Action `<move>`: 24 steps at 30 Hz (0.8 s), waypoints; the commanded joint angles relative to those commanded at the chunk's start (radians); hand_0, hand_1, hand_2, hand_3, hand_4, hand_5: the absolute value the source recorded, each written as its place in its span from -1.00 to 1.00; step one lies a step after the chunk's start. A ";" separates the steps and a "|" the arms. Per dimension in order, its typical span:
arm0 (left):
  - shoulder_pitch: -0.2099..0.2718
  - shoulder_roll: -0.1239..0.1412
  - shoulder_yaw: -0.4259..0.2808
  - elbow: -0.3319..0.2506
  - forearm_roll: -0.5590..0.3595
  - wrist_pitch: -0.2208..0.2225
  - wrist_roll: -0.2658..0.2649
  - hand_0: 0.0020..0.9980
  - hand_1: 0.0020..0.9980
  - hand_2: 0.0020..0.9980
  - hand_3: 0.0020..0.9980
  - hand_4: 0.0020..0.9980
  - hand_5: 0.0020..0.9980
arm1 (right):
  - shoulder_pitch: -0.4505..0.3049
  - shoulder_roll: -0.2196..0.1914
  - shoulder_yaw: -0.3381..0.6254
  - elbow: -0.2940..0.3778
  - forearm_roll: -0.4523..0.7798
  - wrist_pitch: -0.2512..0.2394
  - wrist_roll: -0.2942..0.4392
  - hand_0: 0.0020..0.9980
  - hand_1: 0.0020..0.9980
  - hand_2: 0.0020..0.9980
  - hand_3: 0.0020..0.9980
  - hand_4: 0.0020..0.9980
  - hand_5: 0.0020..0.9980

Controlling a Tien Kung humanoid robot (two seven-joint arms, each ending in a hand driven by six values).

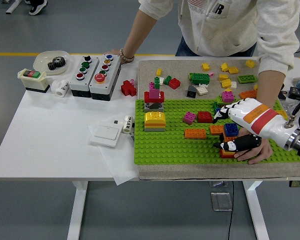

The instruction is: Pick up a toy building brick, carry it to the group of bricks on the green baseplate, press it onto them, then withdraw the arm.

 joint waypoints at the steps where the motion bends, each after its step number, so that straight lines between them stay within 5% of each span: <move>1: 0.000 0.000 -0.001 0.000 0.003 -0.001 0.000 -0.15 -0.04 0.04 0.19 0.24 0.52 | -0.005 0.001 0.004 -0.001 -0.003 0.000 0.001 0.09 0.16 0.33 0.23 0.73 0.44; 24: -0.003 0.000 -0.001 -0.001 0.002 0.001 0.001 -0.15 -0.05 0.04 0.19 0.24 0.52 | -0.056 -0.001 0.063 -0.026 -0.038 0.004 0.006 -0.01 0.11 0.26 0.20 0.73 0.42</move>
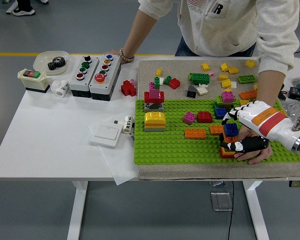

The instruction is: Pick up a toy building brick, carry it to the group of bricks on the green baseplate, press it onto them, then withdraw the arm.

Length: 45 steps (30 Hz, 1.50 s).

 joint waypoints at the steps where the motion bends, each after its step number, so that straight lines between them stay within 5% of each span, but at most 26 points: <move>1: 0.000 0.000 0.000 0.000 0.000 0.000 0.000 -0.15 -0.05 0.04 0.19 0.24 0.52 | -0.001 0.000 0.000 0.000 0.000 0.000 0.000 -0.01 0.11 0.26 0.20 0.73 0.42; 45: -0.003 -0.001 0.002 -0.001 -0.002 -0.001 -0.001 -0.15 -0.04 0.05 0.19 0.23 0.52 | -0.010 0.010 0.005 -0.049 -0.005 0.020 0.004 -0.06 0.09 0.24 0.19 0.74 0.38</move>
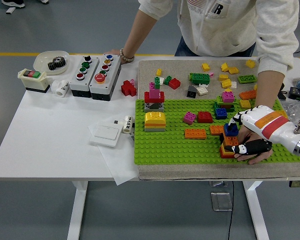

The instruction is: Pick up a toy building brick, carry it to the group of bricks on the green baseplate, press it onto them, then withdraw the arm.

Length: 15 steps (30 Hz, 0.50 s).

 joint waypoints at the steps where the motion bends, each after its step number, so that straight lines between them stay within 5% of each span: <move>1: 0.000 0.000 0.000 0.000 0.000 -0.001 0.000 -0.15 -0.04 0.05 0.19 0.24 0.53 | 0.001 0.000 -0.001 0.000 0.000 0.001 0.000 -0.06 0.09 0.24 0.19 0.74 0.38; 15: 0.000 -0.001 -0.002 0.001 0.000 -0.003 -0.002 -0.15 -0.04 0.05 0.19 0.23 0.52 | 0.001 0.004 -0.006 -0.014 0.006 0.003 0.000 -0.06 0.08 0.25 0.18 0.74 0.36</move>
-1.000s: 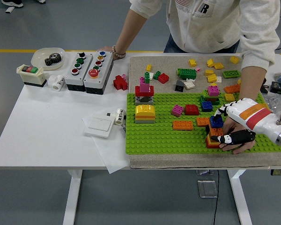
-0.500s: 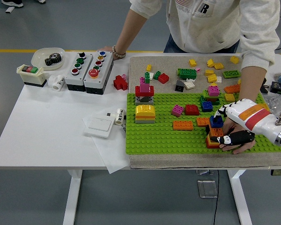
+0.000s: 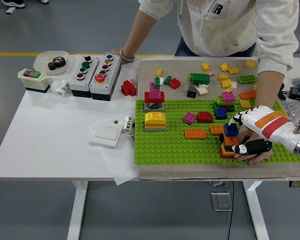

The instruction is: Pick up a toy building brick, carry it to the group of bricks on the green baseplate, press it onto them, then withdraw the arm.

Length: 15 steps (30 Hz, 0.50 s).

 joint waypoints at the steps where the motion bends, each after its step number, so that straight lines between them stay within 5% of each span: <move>1: 0.000 0.000 0.000 0.000 0.000 0.000 0.000 -0.15 -0.04 0.05 0.19 0.23 0.52 | 0.000 0.000 0.000 0.000 0.000 0.000 0.000 -0.06 0.08 0.25 0.18 0.74 0.36; 15: -0.001 0.001 0.002 0.000 -0.001 -0.001 -0.001 -0.15 -0.04 0.05 0.19 0.23 0.52 | 0.001 -0.001 -0.001 0.000 0.002 0.006 0.001 -0.06 0.09 0.25 0.18 0.75 0.36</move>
